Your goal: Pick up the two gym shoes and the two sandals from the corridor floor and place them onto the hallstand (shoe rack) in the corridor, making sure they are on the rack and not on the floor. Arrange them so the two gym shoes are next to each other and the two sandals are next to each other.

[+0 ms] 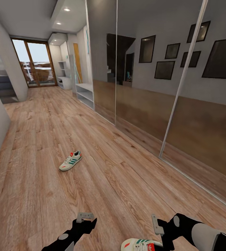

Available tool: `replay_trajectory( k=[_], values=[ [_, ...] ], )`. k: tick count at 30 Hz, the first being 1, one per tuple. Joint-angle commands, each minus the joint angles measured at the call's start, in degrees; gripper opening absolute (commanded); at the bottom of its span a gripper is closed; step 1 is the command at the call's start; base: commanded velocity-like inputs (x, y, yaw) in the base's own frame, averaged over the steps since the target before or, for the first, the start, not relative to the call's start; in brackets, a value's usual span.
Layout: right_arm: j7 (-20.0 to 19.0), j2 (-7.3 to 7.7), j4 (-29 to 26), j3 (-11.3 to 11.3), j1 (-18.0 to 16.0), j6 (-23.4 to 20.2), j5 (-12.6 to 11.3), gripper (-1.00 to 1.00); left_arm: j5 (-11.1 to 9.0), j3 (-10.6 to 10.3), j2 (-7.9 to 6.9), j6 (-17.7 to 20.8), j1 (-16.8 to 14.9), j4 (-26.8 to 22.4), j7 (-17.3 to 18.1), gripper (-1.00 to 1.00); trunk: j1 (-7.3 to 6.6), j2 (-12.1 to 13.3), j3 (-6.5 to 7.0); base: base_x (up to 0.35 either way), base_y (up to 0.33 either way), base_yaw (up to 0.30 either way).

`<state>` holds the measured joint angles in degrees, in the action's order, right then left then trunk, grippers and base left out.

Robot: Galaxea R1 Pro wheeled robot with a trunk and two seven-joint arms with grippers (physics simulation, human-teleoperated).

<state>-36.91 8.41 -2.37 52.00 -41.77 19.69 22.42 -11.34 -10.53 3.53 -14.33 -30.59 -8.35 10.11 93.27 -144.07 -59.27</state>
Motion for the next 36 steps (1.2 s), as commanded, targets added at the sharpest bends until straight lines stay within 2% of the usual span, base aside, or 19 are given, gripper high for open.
replay_trajectory(
  k=[1,9,13,22,30,33,36],
  values=[
    [0.0,0.01,0.0,0.0,0.0,0.0,0.0,1.00,0.0,0.0,0.00,0.0,0.0,0.0,0.0,1.00,0.00,0.0,0.00,0.000,0.032,0.000],
    [0.3,0.03,0.0,0.0,0.0,0.0,0.0,1.00,0.0,-0.2,0.05,0.1,0.0,0.0,0.0,1.00,0.00,0.0,0.00,0.000,0.015,0.000],
    [2.0,0.03,0.0,0.0,0.0,0.0,0.0,1.00,0.0,-0.2,0.06,0.1,0.0,0.0,0.0,1.00,0.00,0.0,0.00,0.000,0.003,0.000],
    [3.9,0.01,0.0,0.0,0.0,0.0,0.0,1.00,0.0,-0.2,0.06,0.1,0.0,0.0,0.0,1.00,0.23,-0.1,-1.99,0.000,0.000,0.000],
    [4.1,-0.08,0.0,0.0,0.0,0.0,0.0,1.00,0.0,-0.2,0.07,0.1,0.0,0.0,0.0,1.00,0.23,-0.1,-1.99,0.000,0.000,0.000],
    [4.1,-1.94,0.0,0.0,0.3,-0.1,0.0,1.00,0.0,-0.2,0.07,0.1,0.0,-0.4,0.0,1.00,0.23,-0.1,-1.99,0.000,0.000,0.000],
    [4.1,-3.36,0.1,0.0,0.8,-0.1,0.1,1.00,0.0,-0.3,0.07,0.2,0.0,-3.2,0.0,1.00,0.23,-0.1,-1.99,0.000,0.000,0.000]
  ],
)
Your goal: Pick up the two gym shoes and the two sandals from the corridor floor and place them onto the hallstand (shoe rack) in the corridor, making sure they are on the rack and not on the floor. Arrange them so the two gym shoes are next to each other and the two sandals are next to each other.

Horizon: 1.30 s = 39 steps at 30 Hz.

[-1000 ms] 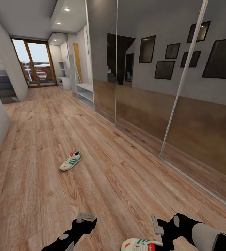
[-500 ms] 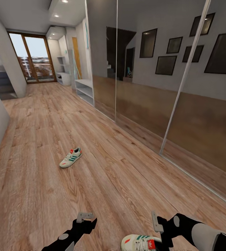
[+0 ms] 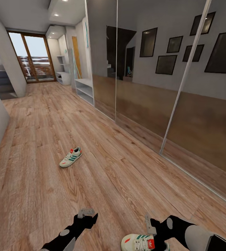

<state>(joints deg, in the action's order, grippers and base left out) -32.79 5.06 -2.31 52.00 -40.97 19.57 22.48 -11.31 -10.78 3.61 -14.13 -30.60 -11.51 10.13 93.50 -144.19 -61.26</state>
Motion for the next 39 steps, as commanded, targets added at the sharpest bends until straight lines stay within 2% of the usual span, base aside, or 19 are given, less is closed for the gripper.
replay_trajectory(
  k=[1,2,3,4,7,10,11,12,16,21,30,35,39],
  values=[
    [0.0,-0.35,0.0,0.0,0.1,0.0,0.0,1.00,0.0,0.0,-0.02,0.1,0.0,-2.0,0.0,1.00,0.00,0.0,0.00,0.000,0.000,0.000],
    [0.0,-0.64,0.0,0.0,0.3,-0.1,0.0,1.00,0.1,0.0,-0.05,0.4,0.0,-4.5,0.0,1.00,0.00,0.0,0.00,0.000,0.000,0.000],
    [0.0,-1.06,0.0,0.0,0.5,-0.1,0.1,1.00,0.1,0.1,-0.31,2.0,0.0,-10.9,-0.1,1.00,0.00,0.0,0.00,0.000,0.000,0.000],
    [0.0,-1.21,0.0,0.0,0.6,-0.1,0.1,1.00,0.1,0.4,-0.67,3.6,0.0,-14.6,-0.1,1.00,0.00,0.0,0.00,0.000,0.000,0.000],
    [0.0,-1.52,0.0,0.0,0.8,-0.1,0.1,1.00,0.1,2.4,-2.50,12.2,0.0,-27.4,-0.3,1.00,0.00,0.0,0.00,0.000,0.000,0.000],
    [0.0,-2.03,0.1,0.0,1.0,-0.1,0.1,1.00,0.0,7.3,-3.85,20.9,0.0,-38.3,-0.6,1.00,0.00,0.0,0.00,0.000,0.000,0.000],
    [0.0,-2.33,0.1,0.0,1.2,-0.1,0.1,1.00,0.0,10.5,-4.37,24.3,0.0,-42.6,-0.7,1.00,0.00,0.0,0.00,0.000,0.000,0.000],
    [0.0,-2.43,0.1,0.0,1.2,-0.1,0.1,1.00,0.1,11.7,-4.56,25.6,0.0,-43.9,-0.7,1.00,0.00,0.0,0.00,0.000,0.000,0.000],
    [0.0,-2.69,0.2,0.0,1.5,-0.1,0.1,1.00,0.2,14.5,-5.04,28.3,0.0,-43.7,-0.8,1.00,0.00,0.0,0.00,0.000,0.000,0.000],
    [0.0,-2.79,1.2,0.0,1.8,-0.1,0.1,1.00,0.3,15.7,-5.23,27.8,0.0,-41.5,-0.8,1.00,0.00,0.0,0.00,0.000,0.000,0.000],
    [1.0,-2.85,3.3,0.0,2.1,-0.2,0.1,1.00,0.3,16.2,-5.35,25.6,0.0,-40.2,-0.7,1.00,0.00,0.0,0.00,0.000,0.000,0.000],
    [5.1,-2.83,4.9,-0.1,3.4,-0.1,0.0,1.00,0.3,16.3,-5.36,25.3,0.0,-40.0,-0.7,1.00,0.10,-0.1,-0.89,0.000,0.000,0.000],
    [6.6,-2.74,5.2,-0.1,4.3,-0.1,0.0,1.00,0.3,16.3,-5.36,25.3,0.0,-40.0,-0.7,1.00,0.10,-0.1,-0.89,0.000,0.000,0.000]
  ],
)
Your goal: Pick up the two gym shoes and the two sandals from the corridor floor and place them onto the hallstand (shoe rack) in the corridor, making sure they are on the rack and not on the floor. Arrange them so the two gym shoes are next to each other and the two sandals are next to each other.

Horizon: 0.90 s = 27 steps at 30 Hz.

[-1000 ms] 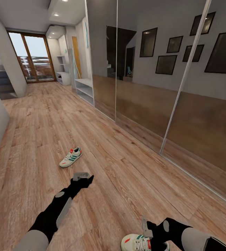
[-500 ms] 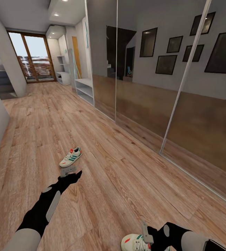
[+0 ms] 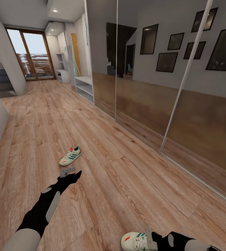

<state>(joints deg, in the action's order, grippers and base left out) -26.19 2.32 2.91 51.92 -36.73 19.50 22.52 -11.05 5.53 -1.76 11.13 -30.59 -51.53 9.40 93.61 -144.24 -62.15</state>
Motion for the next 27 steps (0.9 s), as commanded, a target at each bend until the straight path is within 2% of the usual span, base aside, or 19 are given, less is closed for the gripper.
replay_trajectory(
  k=[1,7,17,27],
  values=[
    [0.8,0.17,0.1,-0.1,0.5,0.0,0.0,1.00,0.0,0.0,0.00,0.0,0.0,0.0,0.0,1.00,0.00,0.0,0.00,0.000,0.000,0.000],
    [1.4,0.62,0.2,-0.2,0.8,0.1,0.0,1.00,0.0,0.0,0.00,0.0,0.0,0.1,0.0,1.00,0.00,0.0,0.00,0.000,0.000,0.000],
    [1.7,2.75,0.2,-0.2,1.0,0.2,0.0,1.00,0.0,0.0,0.03,-0.1,0.0,0.3,0.0,1.00,0.00,0.0,0.00,0.000,0.000,0.000],
    [1.7,3.26,0.1,-0.2,1.0,0.2,-0.1,1.00,0.0,0.0,0.05,-0.1,0.0,0.5,0.0,1.00,0.00,0.0,0.00,0.000,0.000,0.000]
  ],
)
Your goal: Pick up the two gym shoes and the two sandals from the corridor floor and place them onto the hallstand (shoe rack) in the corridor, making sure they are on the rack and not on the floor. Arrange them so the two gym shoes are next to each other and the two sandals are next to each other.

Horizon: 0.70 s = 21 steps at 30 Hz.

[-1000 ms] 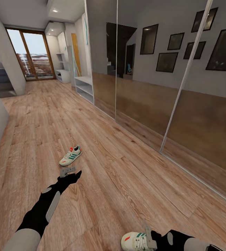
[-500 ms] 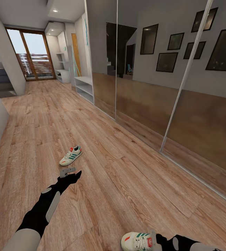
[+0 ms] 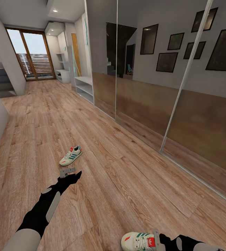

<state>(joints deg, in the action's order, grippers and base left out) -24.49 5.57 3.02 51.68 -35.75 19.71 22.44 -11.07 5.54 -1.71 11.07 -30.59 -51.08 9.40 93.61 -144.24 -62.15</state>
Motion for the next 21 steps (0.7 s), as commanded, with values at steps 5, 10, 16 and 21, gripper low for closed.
replay_trajectory(
  k=[5,10,16,21],
  values=[
    [0.0,0.24,0.0,-0.1,0.0,0.0,0.0,1.00,0.0,0.0,-0.02,0.0,0.0,0.0,0.0,1.00,0.00,0.0,0.00,0.000,0.000,0.000],
    [0.1,0.59,-0.1,-0.1,0.0,0.1,0.0,1.00,0.0,0.0,-0.02,0.0,0.0,0.0,0.0,1.00,0.00,0.0,0.00,0.000,0.000,0.000],
    [0.1,2.04,-0.1,-0.3,0.0,0.1,0.0,1.00,0.0,0.0,-0.03,0.0,0.0,0.0,0.0,1.00,0.00,0.0,0.00,0.000,0.000,0.000],
    [0.1,2.87,-0.2,-0.4,0.0,0.1,0.0,1.00,0.0,0.0,-0.02,0.0,0.0,0.1,0.0,1.00,0.00,0.0,0.00,0.000,0.000,0.000]
  ],
)
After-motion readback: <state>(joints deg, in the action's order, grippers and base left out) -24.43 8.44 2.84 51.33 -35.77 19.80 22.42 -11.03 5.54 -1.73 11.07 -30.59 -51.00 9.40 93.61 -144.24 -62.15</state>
